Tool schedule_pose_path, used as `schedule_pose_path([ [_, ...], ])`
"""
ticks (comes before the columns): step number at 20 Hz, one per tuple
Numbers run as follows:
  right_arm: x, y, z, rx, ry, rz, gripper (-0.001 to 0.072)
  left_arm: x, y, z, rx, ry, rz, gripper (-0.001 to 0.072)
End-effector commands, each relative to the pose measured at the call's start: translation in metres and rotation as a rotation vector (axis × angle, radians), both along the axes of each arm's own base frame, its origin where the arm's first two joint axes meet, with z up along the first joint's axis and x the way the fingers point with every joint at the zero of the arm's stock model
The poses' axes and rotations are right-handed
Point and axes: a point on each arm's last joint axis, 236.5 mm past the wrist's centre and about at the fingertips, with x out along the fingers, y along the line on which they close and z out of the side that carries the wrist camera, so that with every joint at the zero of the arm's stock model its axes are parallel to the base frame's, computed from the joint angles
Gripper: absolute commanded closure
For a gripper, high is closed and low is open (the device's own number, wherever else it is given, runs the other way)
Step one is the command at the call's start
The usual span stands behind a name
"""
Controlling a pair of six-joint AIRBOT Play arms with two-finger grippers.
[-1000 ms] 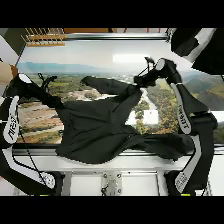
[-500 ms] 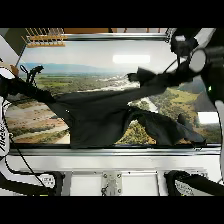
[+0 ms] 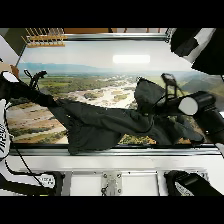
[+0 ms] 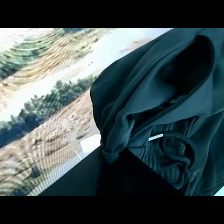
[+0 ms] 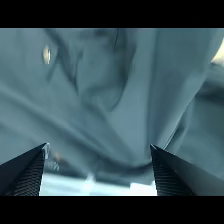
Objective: Fold the clothes and pants, and hang the long-sleeved shirts on hangers.
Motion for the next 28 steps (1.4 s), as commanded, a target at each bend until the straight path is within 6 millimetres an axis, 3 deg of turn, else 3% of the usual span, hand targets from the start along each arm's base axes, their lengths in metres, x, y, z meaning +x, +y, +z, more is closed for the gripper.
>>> schedule_pose_path([
  [1, 0.043, -0.07, 0.034, 0.012, -0.097, -0.183, -0.0002, -0.001, 0.0, -0.001, -0.001, 0.002, 0.001, 0.0689],
  [3, 0.067, -0.135, 0.026, -0.004, -0.083, -0.304, -0.0002, 0.001, -0.001, -0.001, 0.001, -0.006, 0.001, 0.0689],
  [6, 0.092, -0.215, -0.022, 0.008, -0.021, -0.45, -0.0001, 0.001, -0.003, -0.001, -0.001, -0.003, -0.005, 0.0689],
  [7, 0.102, -0.233, -0.043, 0.038, -0.005, -0.487, -0.0001, 0.001, -0.003, -0.001, -0.002, -0.003, -0.005, 0.0689],
  [9, 0.122, -0.246, -0.082, 0.124, 0.024, -0.52, -0.0001, 0.001, -0.003, -0.001, -0.001, -0.003, -0.005, 0.0689],
  [11, 0.142, -0.243, -0.119, 0.195, 0.058, -0.503, -0.0001, 0.001, -0.002, -0.001, -0.001, -0.003, -0.004, 0.0689],
  [14, 0.17, -0.221, -0.155, 0.256, 0.1, -0.452, -0.0001, 0.001, -0.002, -0.001, -0.001, -0.004, -0.003, 0.0689],
  [18, 0.206, -0.175, -0.173, 0.279, 0.105, -0.352, -0.0001, 0.001, -0.002, -0.001, -0.001, -0.003, -0.004, 0.0689],
  [21, 0.219, -0.137, -0.18, 0.273, 0.108, -0.275, -0.0001, 0.001, -0.002, -0.001, 0.0, -0.004, -0.003, 0.0689],
  [23, 0.224, -0.122, -0.181, 0.263, 0.094, -0.251, 0.0004, 0.001, -0.002, -0.001, 0.003, -0.006, -0.003, 0.0689],
  [24, 0.225, -0.118, -0.181, 0.254, 0.088, -0.241, 0.0085, 0.001, -0.001, -0.001, 0.003, -0.006, -0.002, 0.0689],
  [25, 0.224, -0.118, -0.179, 0.242, 0.087, -0.231, 0.0404, 0.001, -0.001, -0.002, 0.005, -0.006, -0.002, 0.0689],
  [26, 0.222, -0.119, -0.175, 0.231, 0.089, -0.222, 0.0648, 0.001, 0.002, -0.002, 0.006, -0.005, 0.004, 0.0689],
  [27, 0.217, -0.127, -0.167, 0.204, 0.09, -0.217, 0.0692, 0.0, 0.011, -0.002, 0.025, -0.001, 0.011, 0.0689],
  [28, 0.209, -0.143, -0.157, 0.141, 0.097, -0.217, 0.0692, -0.002, 0.024, -0.001, 0.062, 0.006, 0.02, 0.069],
])
